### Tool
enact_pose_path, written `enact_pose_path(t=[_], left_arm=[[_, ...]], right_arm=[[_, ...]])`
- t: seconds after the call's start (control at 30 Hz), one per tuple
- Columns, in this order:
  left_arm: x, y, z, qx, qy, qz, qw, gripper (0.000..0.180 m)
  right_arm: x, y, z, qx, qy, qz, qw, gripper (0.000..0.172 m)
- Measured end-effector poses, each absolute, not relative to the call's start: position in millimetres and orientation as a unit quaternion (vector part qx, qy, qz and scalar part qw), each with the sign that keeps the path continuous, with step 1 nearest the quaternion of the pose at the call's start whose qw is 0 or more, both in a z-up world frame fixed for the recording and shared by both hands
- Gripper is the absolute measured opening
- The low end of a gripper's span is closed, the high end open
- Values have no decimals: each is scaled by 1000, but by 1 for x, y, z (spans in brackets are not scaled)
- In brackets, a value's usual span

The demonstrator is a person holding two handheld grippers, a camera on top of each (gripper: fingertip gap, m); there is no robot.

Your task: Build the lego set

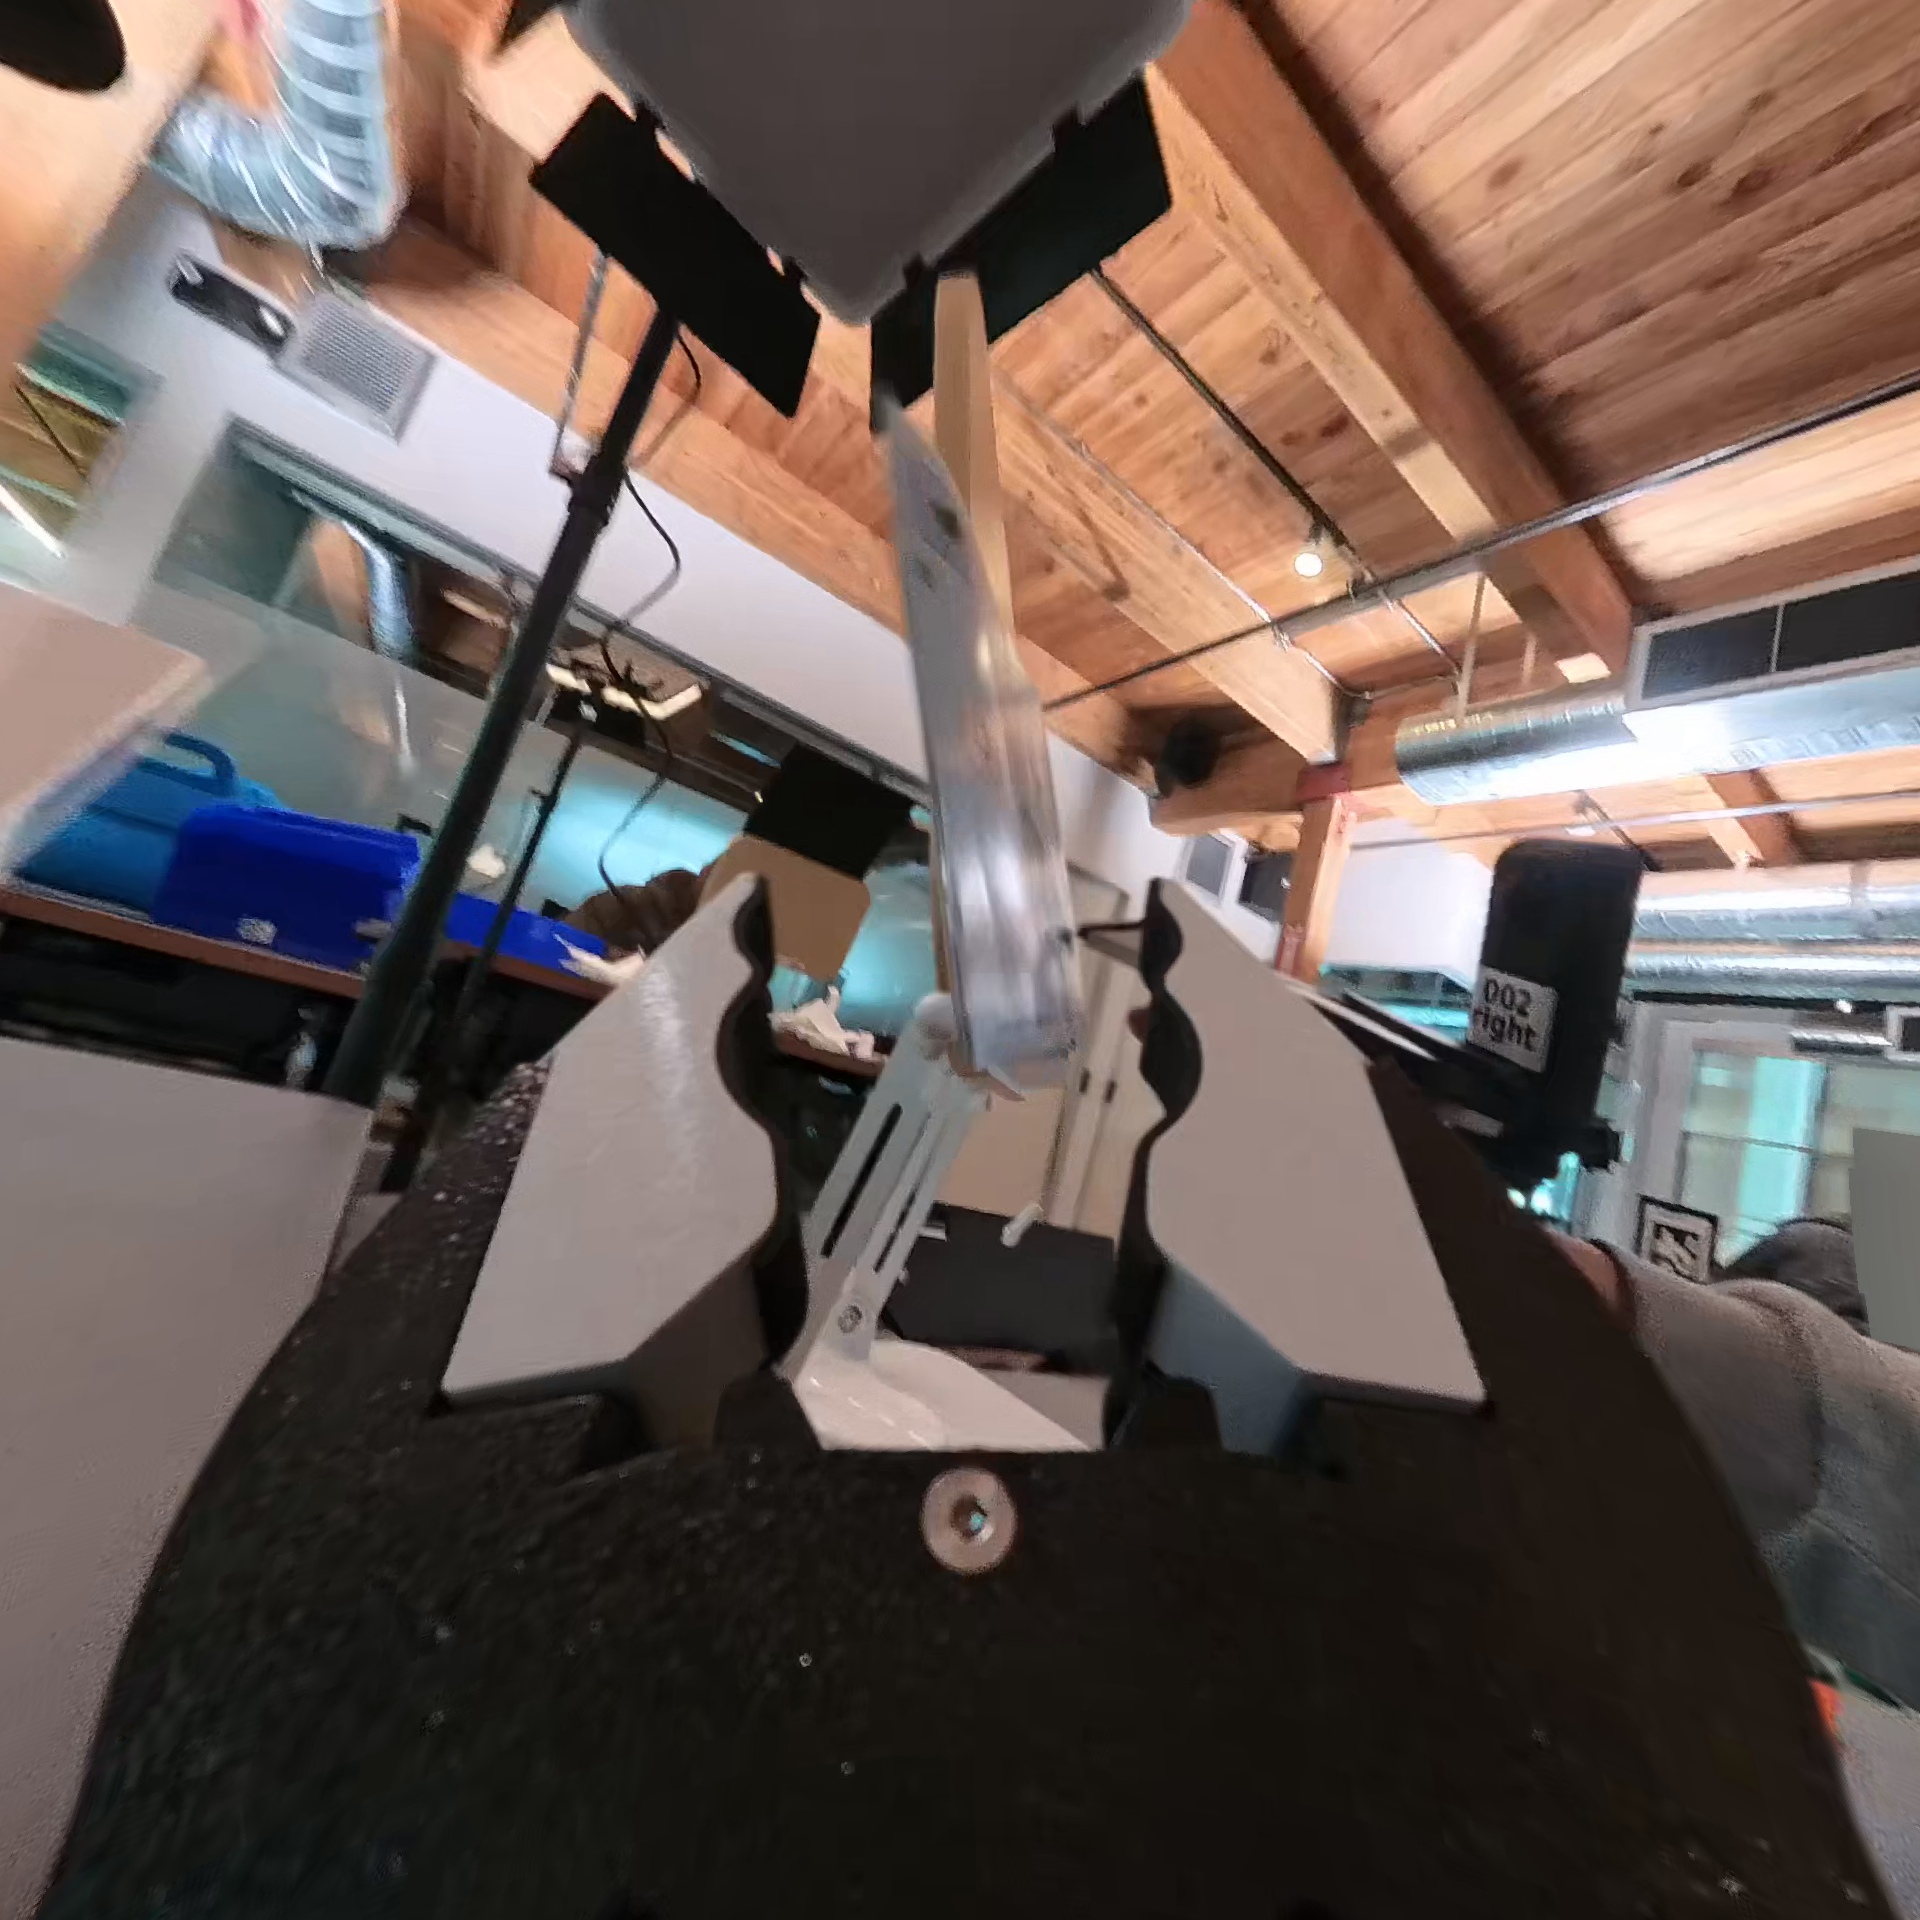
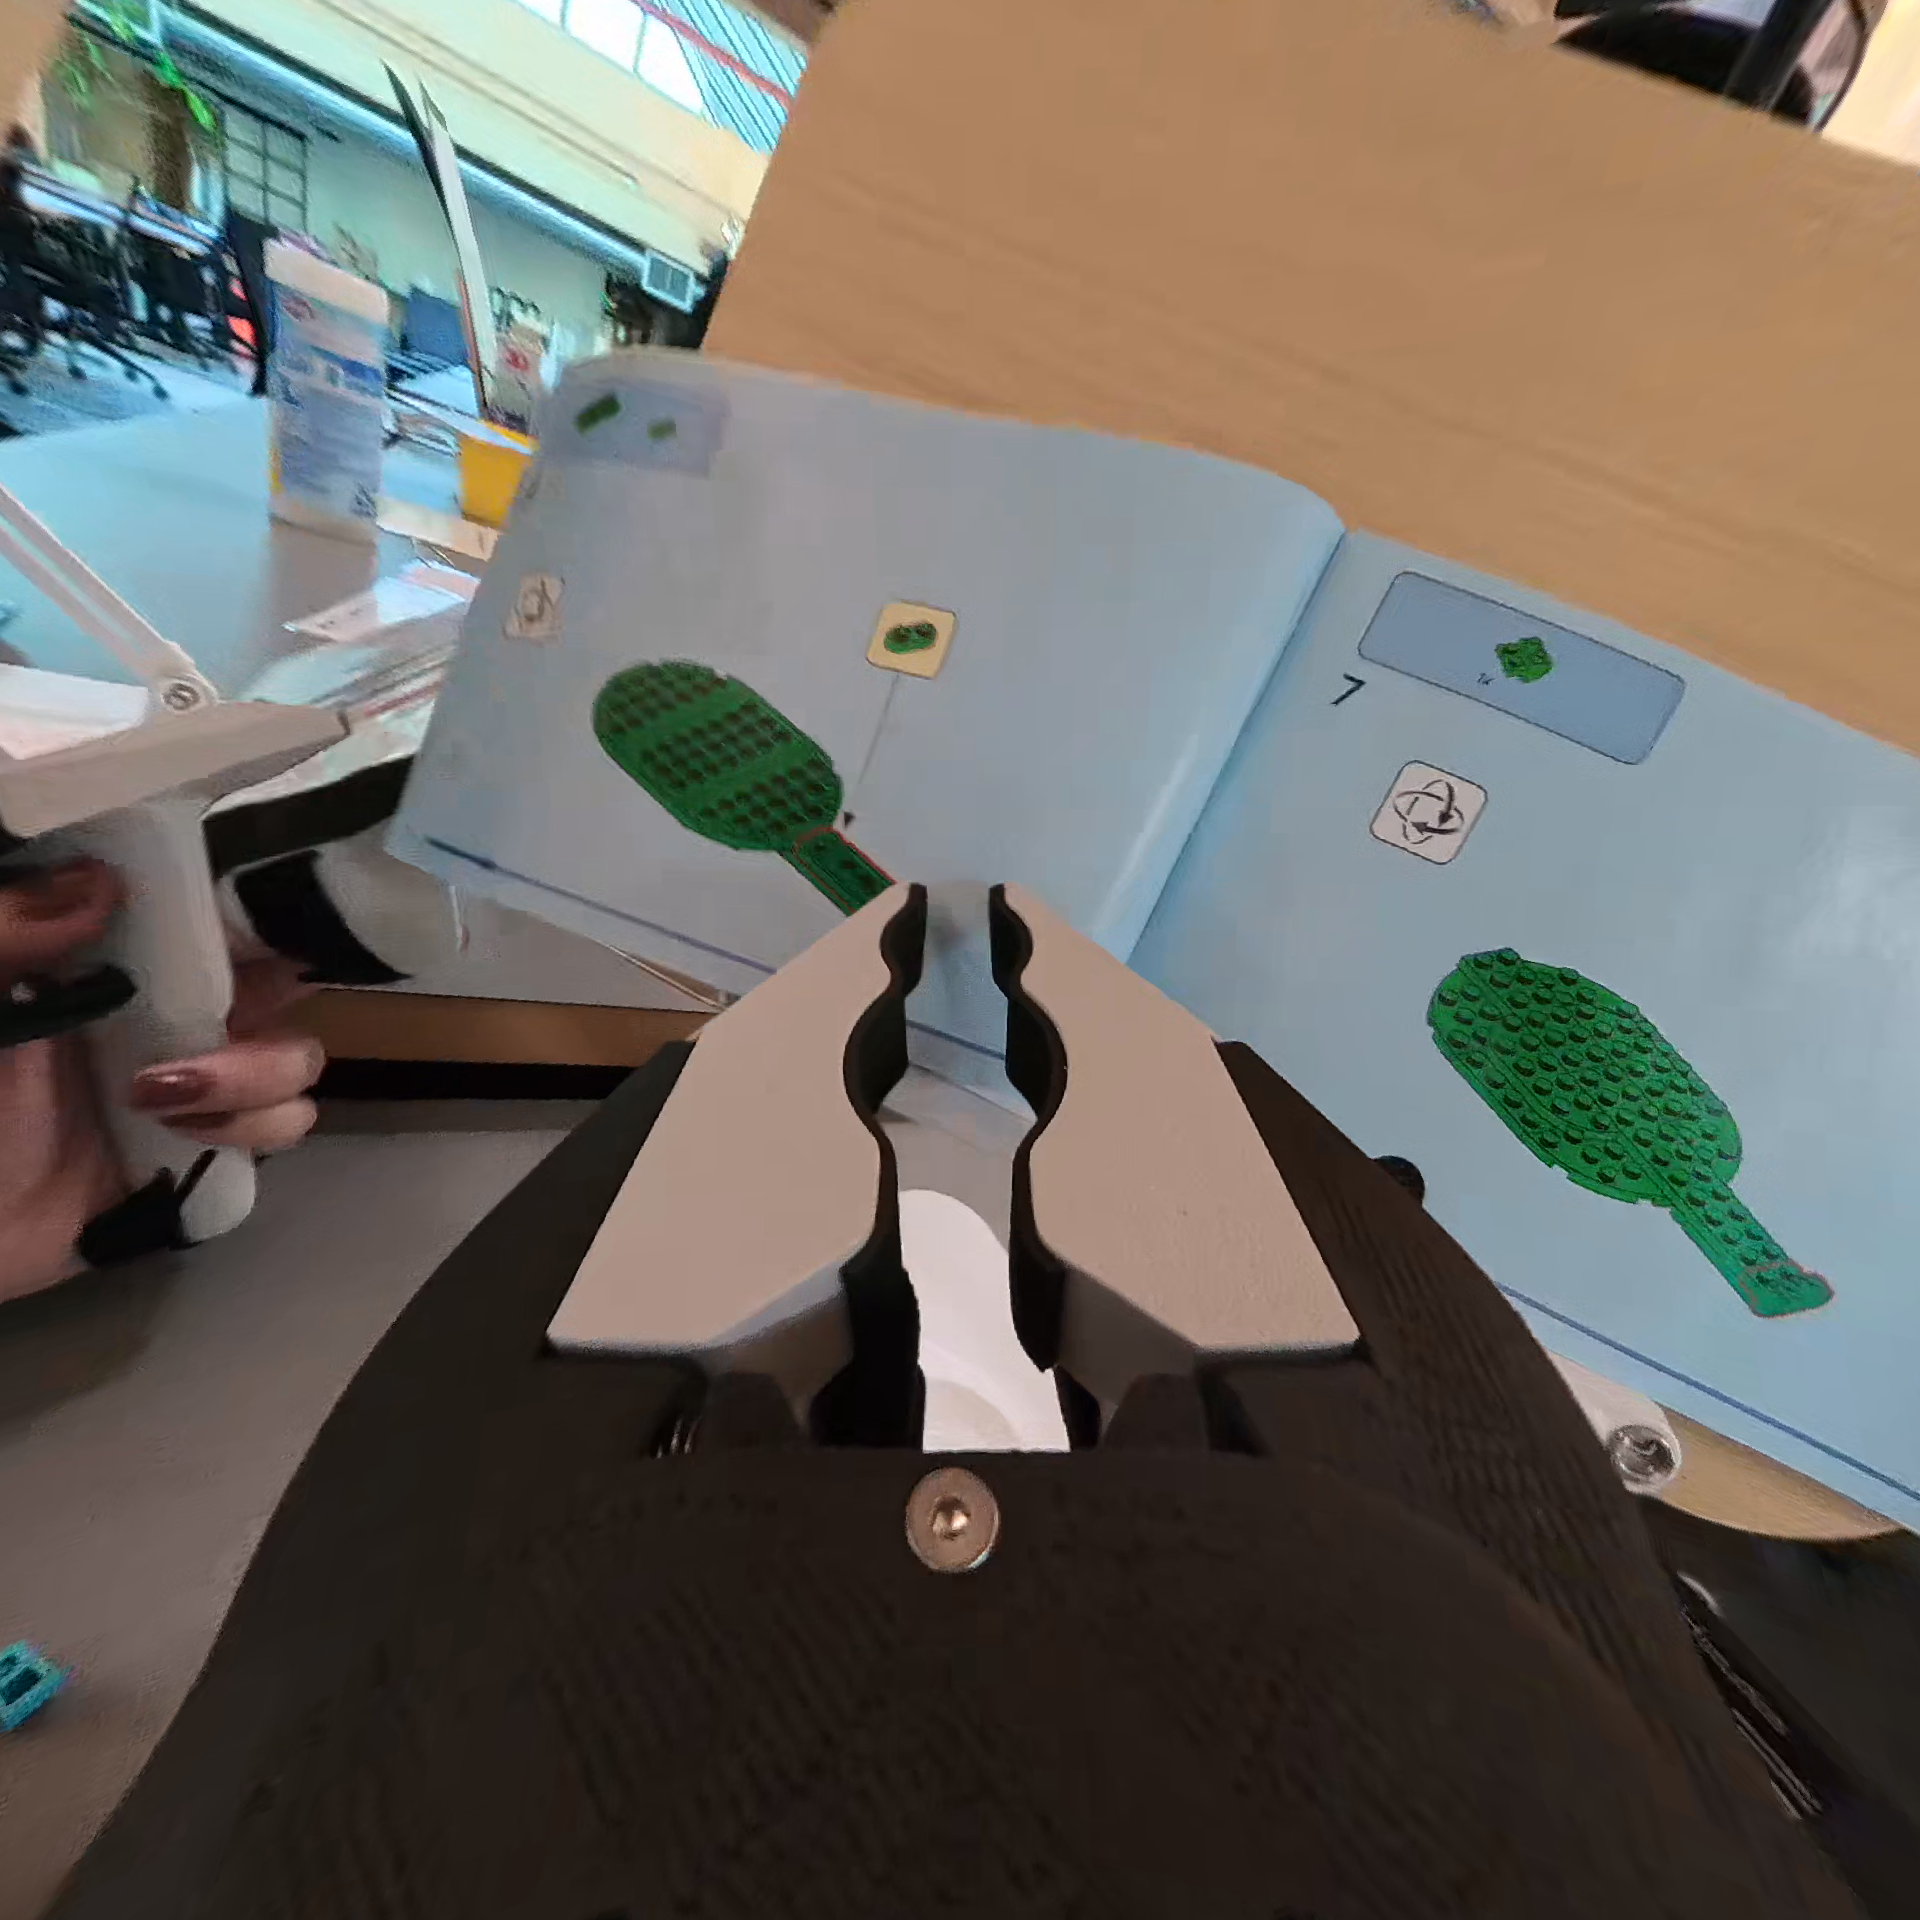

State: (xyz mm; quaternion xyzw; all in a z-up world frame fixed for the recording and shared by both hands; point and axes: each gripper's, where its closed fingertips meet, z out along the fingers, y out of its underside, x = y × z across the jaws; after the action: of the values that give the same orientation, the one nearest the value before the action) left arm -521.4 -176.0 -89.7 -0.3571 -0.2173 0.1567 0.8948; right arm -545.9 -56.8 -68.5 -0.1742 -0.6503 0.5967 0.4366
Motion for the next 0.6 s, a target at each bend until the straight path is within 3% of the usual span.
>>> enact_pose_path(t=[0.13,0.27,0.53,0.6], left_arm=[[-526,-155,-96,-403,-224,157,873,84],[-530,-160,-96,-400,-237,187,865,64],[-527,-171,-93,-364,-221,145,893,0],[-528,-170,-93,-371,-222,158,888,0]], right_arm=[[-551,-67,-70,-173,-660,574,453,10],[-553,-74,-77,-151,-675,542,477,10],[-549,-76,-83,-125,-679,537,485,14],[-543,-52,-58,-148,-601,576,535,15]])
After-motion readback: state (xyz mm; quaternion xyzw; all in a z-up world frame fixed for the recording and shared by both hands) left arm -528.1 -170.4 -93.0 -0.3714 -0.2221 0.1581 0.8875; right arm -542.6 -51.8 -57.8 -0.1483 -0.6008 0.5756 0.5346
